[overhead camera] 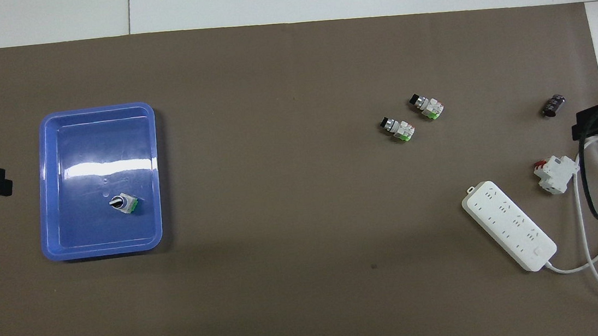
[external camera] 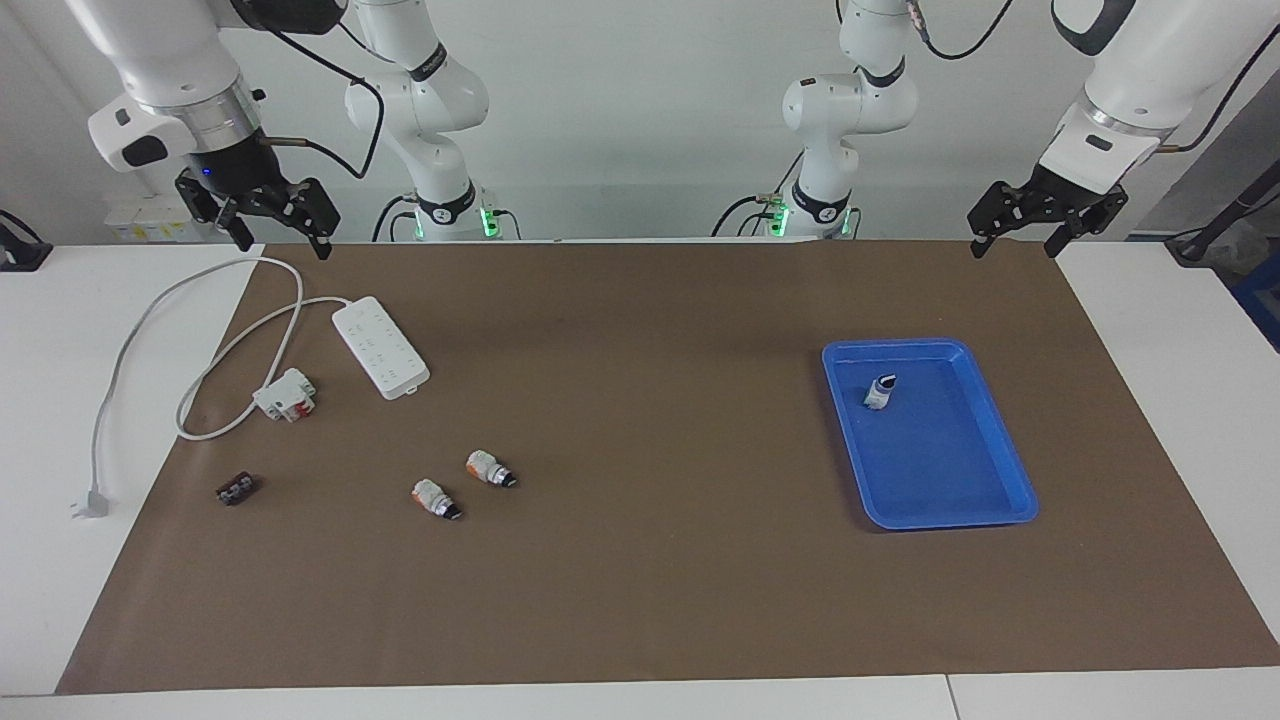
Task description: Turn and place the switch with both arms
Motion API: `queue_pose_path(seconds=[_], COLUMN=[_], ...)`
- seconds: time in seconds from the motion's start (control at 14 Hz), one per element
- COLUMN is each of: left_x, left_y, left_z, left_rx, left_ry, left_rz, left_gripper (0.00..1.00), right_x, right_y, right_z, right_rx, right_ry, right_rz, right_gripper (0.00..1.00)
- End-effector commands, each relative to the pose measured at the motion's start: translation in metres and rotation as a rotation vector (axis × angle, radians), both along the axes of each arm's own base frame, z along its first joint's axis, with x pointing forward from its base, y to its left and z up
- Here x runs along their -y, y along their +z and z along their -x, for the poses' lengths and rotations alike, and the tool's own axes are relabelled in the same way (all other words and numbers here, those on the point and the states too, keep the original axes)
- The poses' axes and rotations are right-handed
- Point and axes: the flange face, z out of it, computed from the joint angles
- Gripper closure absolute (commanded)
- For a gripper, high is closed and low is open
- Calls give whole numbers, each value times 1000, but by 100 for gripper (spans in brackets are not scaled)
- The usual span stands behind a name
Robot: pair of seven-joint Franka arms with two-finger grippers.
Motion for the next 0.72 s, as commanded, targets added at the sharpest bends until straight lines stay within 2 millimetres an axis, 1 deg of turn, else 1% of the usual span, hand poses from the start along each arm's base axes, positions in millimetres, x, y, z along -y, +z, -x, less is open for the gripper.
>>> queue_pose_path(seconds=[0.0, 0.36, 0.64], left_x=[5, 5, 7], left_y=[0, 0, 1], left_z=[9, 10, 10], left_rx=[-5, -10, -2], left_ry=[-12, -14, -20], left_rz=[10, 10, 11], left_gripper=[0, 0, 0], right_x=[2, 1, 0], right_y=[0, -1, -1], right_z=[2, 3, -3], right_rx=[17, 17, 80], right_ry=[-20, -23, -18], right_rz=[1, -1, 1], right_gripper=[0, 0, 0])
